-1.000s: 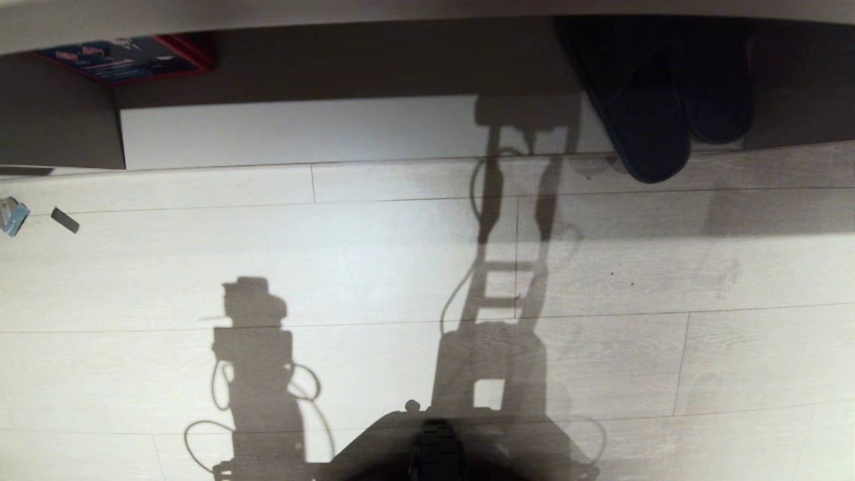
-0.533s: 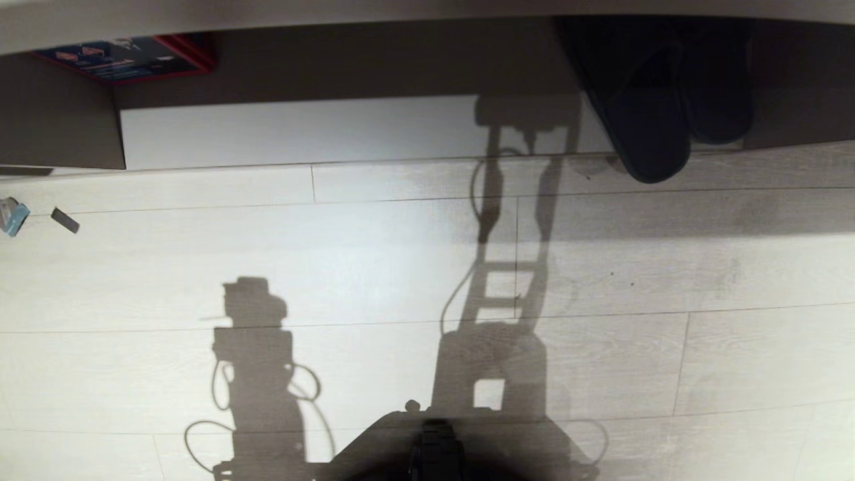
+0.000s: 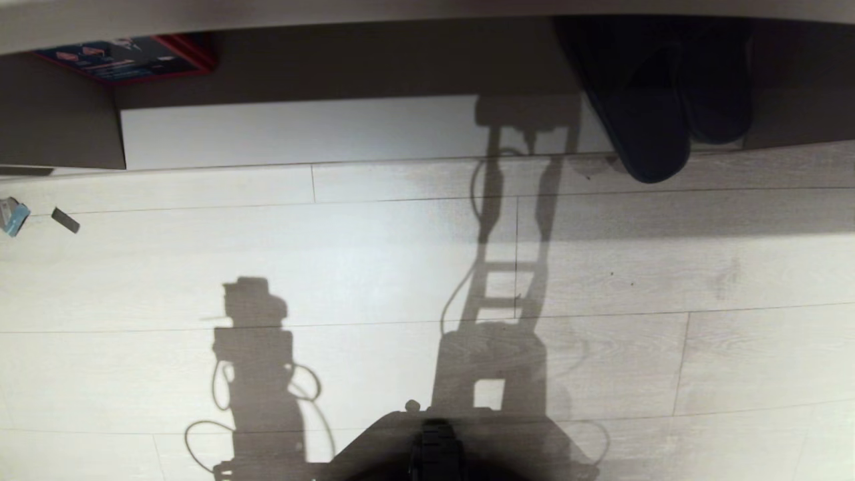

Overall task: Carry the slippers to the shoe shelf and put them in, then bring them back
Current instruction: Pick up the slippers in the shoe cabinet

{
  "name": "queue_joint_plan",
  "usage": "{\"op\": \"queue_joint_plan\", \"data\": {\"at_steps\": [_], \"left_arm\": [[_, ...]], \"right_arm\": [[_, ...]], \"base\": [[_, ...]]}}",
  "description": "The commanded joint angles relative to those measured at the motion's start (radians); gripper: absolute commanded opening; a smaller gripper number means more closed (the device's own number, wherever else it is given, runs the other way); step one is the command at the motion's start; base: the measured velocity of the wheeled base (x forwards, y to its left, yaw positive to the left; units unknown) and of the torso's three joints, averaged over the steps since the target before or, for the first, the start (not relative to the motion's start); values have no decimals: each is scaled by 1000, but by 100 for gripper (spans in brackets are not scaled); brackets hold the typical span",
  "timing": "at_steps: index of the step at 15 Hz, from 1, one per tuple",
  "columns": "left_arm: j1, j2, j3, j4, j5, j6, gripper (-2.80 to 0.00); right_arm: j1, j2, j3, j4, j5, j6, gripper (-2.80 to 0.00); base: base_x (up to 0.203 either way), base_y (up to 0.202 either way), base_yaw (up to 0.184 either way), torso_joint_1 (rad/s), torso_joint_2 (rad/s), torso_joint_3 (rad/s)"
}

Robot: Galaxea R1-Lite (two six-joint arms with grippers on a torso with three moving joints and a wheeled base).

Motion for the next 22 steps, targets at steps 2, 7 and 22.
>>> {"op": "queue_joint_plan", "data": {"at_steps": [2,7,22], "left_arm": [[2,1,8,-1,-1,1,-280],[2,1,8,-1,-1,0,-280],[1,1,8,-1,1,-6,-280]], "right_arm": [[0,-5,11,8,-1,1,-280],[0,-5,-9,70,8,-7,-280],[0,-5,-5,36,86,27,-280]], "base": [[0,0,0,0,0,0],[0,0,0,0,0,0],[0,0,0,0,0,0]]}}
